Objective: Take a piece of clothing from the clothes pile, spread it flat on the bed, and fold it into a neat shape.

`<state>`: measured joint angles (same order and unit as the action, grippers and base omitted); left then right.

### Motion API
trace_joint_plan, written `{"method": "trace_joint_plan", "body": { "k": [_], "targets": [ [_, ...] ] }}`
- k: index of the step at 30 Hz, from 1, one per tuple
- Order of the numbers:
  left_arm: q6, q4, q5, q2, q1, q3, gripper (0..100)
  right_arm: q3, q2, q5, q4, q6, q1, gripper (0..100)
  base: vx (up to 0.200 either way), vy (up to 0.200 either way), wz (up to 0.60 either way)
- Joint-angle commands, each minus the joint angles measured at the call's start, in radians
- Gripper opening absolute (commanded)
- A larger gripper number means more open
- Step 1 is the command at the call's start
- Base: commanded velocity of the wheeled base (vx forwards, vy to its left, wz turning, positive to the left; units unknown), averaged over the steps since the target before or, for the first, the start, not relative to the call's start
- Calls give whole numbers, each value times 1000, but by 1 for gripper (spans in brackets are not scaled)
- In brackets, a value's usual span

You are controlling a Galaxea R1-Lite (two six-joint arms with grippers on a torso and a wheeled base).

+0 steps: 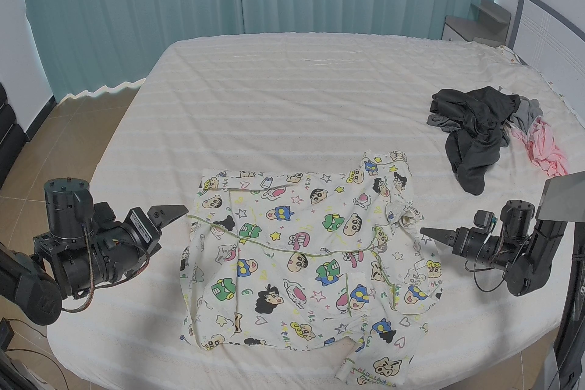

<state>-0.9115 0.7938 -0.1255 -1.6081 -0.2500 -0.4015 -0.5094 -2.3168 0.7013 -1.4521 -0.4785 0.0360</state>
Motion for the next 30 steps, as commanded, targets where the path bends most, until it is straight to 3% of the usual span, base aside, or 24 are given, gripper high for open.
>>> {"method": "trace_joint_plan", "body": {
  "k": [1,14,15,20,30],
  "targets": [
    [-3,28,0,-10,-2,21,100,-77,-49,-2,24,-2,-1,100,0,0,0],
    [0,36,1,-16,-6,30,100,-182,-90,7,113,-3,1,100,0,0,0],
    [0,38,1,-16,-6,30,100,-186,-92,9,122,-3,-1,0,0,0,0],
    [-1,38,1,-16,-6,30,100,-204,-87,14,202,-2,-5,0,0,0,0],
    [-1,38,1,-18,-8,32,100,-192,-81,15,193,0,35,0,0,0,0]
  ]
}}
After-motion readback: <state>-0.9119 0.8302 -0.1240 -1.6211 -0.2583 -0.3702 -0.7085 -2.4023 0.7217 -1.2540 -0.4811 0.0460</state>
